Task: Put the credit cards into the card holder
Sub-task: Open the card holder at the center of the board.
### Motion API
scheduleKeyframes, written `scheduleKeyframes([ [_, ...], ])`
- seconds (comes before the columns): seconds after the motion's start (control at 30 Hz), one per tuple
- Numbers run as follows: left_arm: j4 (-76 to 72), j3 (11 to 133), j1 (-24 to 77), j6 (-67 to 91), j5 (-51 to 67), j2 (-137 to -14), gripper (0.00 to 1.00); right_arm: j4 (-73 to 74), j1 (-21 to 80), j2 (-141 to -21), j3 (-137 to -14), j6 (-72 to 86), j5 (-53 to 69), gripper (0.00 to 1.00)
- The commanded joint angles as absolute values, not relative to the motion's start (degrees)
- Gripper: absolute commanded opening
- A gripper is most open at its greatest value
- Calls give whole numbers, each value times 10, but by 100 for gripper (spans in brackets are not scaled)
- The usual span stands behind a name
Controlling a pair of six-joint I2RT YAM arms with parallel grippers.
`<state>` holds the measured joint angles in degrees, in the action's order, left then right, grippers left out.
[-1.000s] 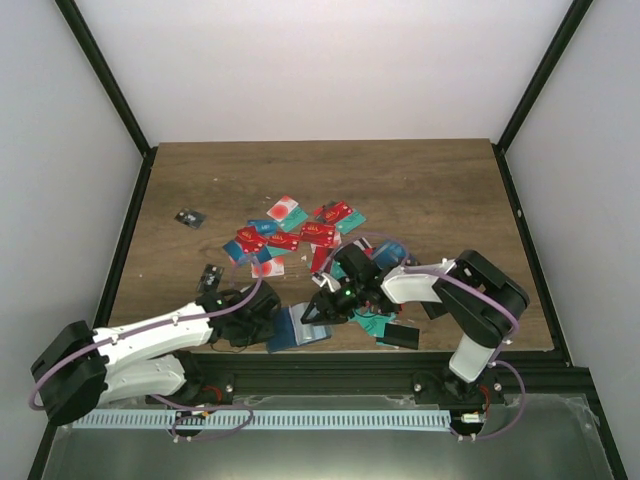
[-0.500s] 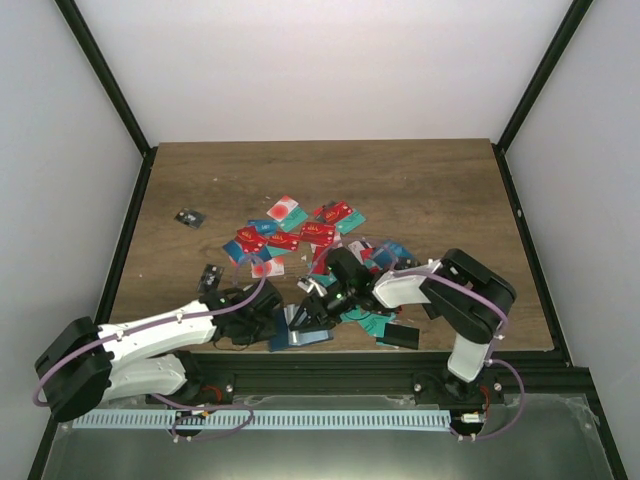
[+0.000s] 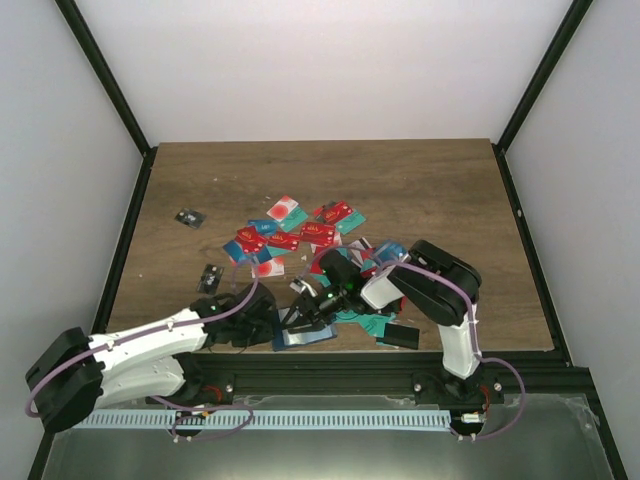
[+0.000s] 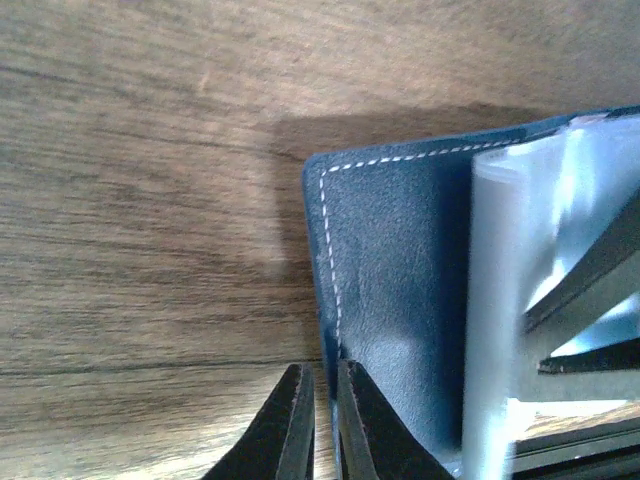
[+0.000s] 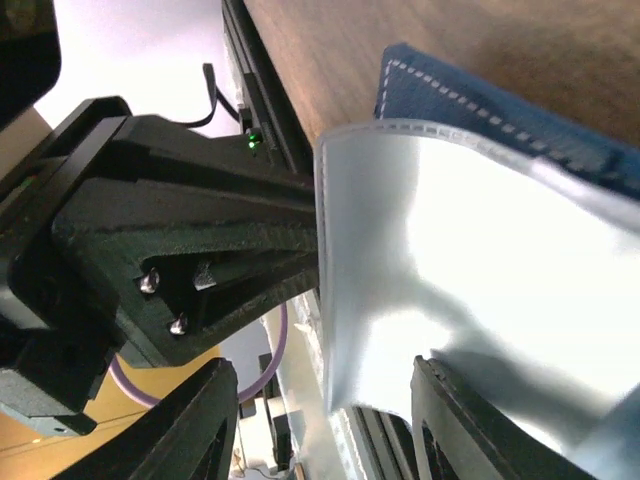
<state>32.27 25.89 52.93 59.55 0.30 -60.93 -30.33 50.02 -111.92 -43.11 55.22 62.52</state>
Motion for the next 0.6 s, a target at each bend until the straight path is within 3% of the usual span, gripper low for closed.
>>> scheduleKeyframes([
  [0.0,301,239,521,585,23,-593,12,-335,505,-1152,-450,569,622,51],
  [0.27,340,255,519,589,40,-557,20,-306,505,-1181,-470,568,608,53],
  [0.47,424,315,520,603,38,-493,33,-158,505,-1136,-520,494,580,54],
  [0.57,430,335,519,595,50,-493,34,-98,505,-1109,-543,471,571,54],
])
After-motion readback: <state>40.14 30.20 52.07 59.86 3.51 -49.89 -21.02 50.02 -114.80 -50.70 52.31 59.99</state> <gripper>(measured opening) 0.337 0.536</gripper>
